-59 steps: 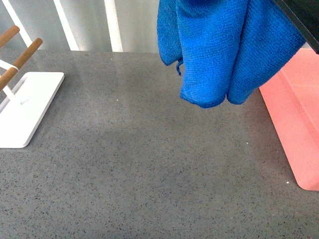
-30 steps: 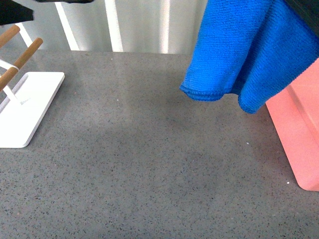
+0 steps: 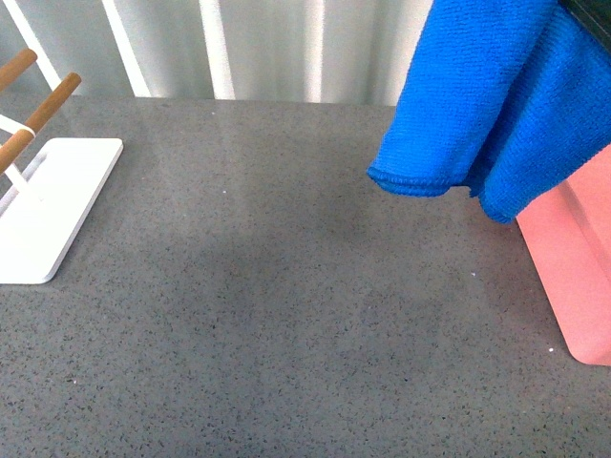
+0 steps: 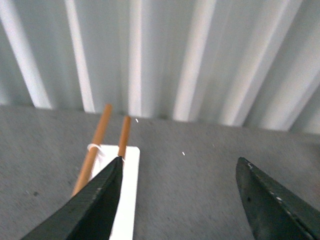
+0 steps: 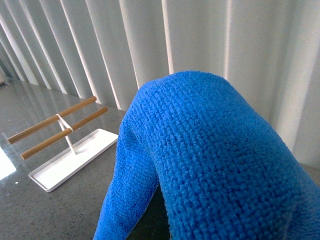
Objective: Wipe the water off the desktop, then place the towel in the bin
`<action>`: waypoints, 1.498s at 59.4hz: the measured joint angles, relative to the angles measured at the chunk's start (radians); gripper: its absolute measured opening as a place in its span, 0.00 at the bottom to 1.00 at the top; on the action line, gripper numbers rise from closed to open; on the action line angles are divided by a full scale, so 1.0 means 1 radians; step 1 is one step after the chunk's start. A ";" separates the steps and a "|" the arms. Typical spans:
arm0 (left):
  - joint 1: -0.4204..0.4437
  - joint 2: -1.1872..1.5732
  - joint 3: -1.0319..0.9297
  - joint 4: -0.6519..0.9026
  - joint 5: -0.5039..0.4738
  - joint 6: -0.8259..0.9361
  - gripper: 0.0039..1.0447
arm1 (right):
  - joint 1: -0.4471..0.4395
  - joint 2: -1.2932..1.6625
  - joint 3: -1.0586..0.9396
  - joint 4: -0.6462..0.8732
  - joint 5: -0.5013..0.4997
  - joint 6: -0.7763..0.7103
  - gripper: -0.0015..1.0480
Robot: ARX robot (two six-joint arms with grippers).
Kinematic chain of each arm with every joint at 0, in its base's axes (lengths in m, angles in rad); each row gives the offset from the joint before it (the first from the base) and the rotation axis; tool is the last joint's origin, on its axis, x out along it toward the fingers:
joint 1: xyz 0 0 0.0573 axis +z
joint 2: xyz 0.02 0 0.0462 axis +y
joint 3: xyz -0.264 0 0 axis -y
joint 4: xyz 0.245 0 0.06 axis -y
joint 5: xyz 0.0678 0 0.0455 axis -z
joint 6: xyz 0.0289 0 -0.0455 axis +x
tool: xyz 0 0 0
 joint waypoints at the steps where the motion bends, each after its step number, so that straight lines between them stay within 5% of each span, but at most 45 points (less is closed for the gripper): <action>1: 0.002 -0.013 -0.011 0.018 0.000 0.005 0.62 | -0.001 0.000 0.000 0.000 0.003 0.000 0.03; 22: 0.002 -0.185 -0.144 -0.002 0.002 0.042 0.03 | -0.007 -0.014 0.000 -0.052 0.026 -0.010 0.03; 89: 0.002 -0.655 -0.234 -0.350 0.002 0.048 0.03 | 0.027 -0.134 -0.008 -0.174 0.067 -0.053 0.03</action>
